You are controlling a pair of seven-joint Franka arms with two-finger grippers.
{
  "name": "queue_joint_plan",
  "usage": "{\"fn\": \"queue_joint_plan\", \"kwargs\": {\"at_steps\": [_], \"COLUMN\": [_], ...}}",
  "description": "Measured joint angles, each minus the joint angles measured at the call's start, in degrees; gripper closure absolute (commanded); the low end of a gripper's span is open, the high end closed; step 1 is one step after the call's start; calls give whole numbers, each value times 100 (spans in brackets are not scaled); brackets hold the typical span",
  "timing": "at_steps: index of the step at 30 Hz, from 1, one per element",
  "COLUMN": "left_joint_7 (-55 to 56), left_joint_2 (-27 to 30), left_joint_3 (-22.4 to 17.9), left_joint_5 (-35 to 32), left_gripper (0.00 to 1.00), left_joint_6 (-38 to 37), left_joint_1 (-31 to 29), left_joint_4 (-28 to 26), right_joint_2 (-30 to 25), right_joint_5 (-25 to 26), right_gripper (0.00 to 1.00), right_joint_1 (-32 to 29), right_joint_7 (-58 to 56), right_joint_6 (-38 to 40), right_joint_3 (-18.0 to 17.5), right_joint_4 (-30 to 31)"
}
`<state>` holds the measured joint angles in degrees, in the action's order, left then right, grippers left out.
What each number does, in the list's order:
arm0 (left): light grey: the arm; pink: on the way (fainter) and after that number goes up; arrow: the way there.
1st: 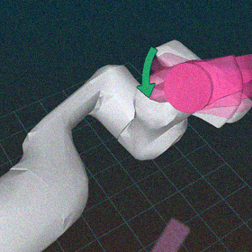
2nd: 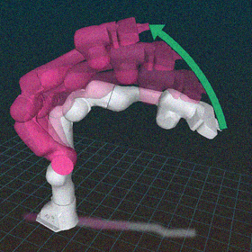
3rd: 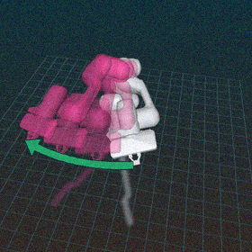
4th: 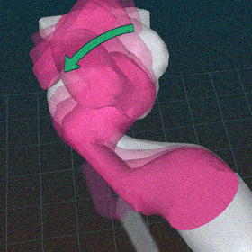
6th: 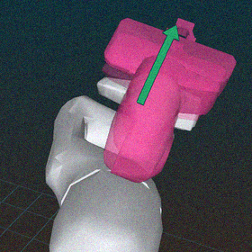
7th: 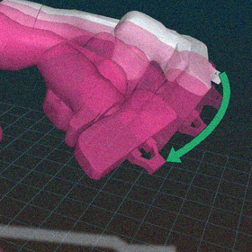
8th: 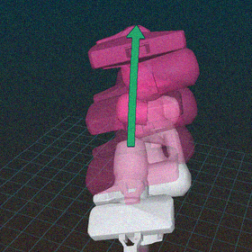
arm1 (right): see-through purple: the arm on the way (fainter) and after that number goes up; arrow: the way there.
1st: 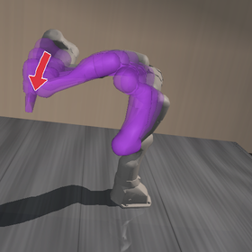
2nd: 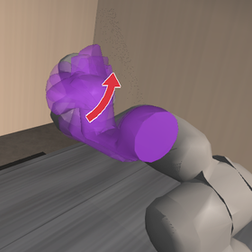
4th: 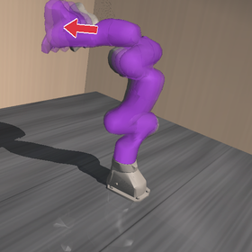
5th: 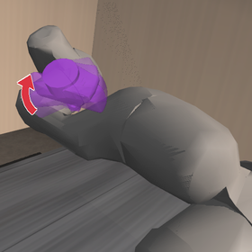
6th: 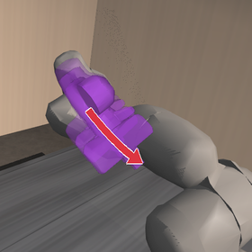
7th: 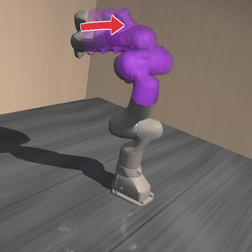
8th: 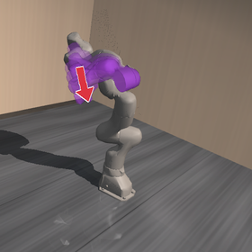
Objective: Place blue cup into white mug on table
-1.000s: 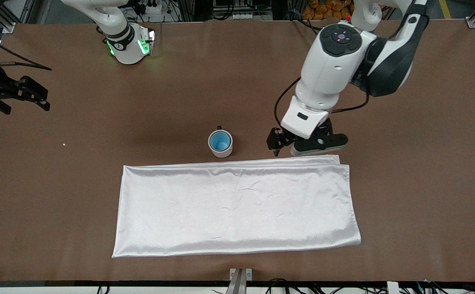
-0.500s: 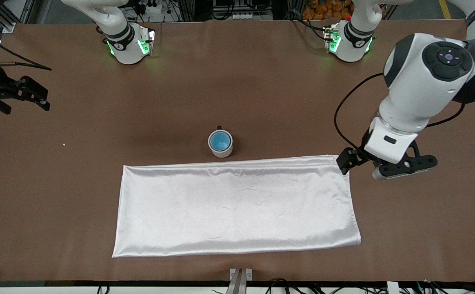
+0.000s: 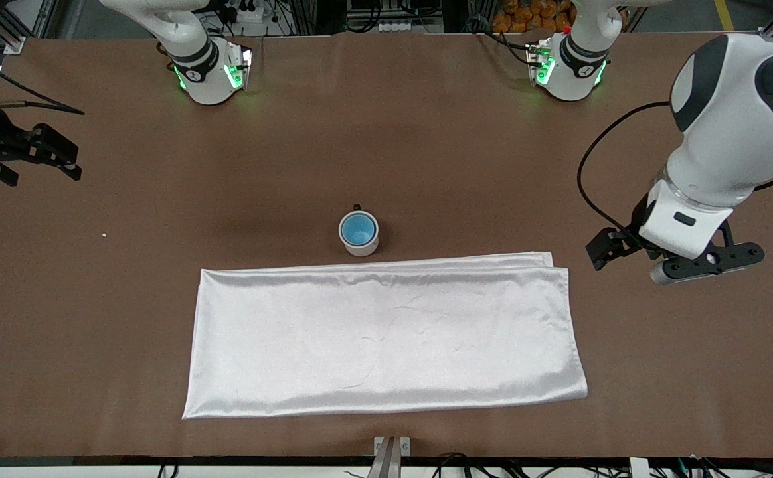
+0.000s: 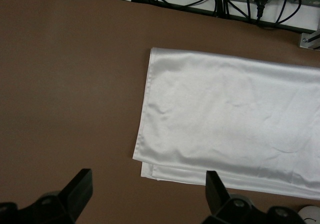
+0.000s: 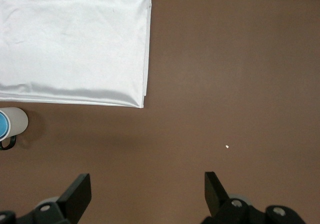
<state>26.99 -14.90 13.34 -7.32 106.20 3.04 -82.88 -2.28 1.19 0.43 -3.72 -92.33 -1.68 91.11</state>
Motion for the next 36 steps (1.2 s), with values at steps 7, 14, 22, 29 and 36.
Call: {"fn": "queue_joint_plan", "kwargs": {"at_steps": [7, 14, 22, 29, 36], "left_joint_7": [-115, -551, -581, -581, -858], "left_joint_2": [43, 92, 172, 293, 320], "left_joint_3": [-340, -724, -771, -777, -920], "left_joint_5": [89, 407, 436, 436, 622], "left_gripper": [0, 0, 0, 0, 0], "left_joint_6": [-208, -277, -437, -448, -448], "left_joint_1": [-43, -72, -69, -83, -120], "left_joint_4": [-27, -41, -96, -258, -274], "right_joint_2": [1, 10, 15, 15, 15], "right_joint_5": [0, 0, 0, 0, 0], "right_gripper": [0, 0, 0, 0, 0], "right_joint_1": [0, 0, 0, 0, 0], "right_joint_7": [0, 0, 0, 0, 0], "right_joint_6": [9, 18, 21, 32, 34], "right_joint_3": [0, -1, -1, -1, -1], "right_joint_4": [0, 0, 0, 0, 0]}}
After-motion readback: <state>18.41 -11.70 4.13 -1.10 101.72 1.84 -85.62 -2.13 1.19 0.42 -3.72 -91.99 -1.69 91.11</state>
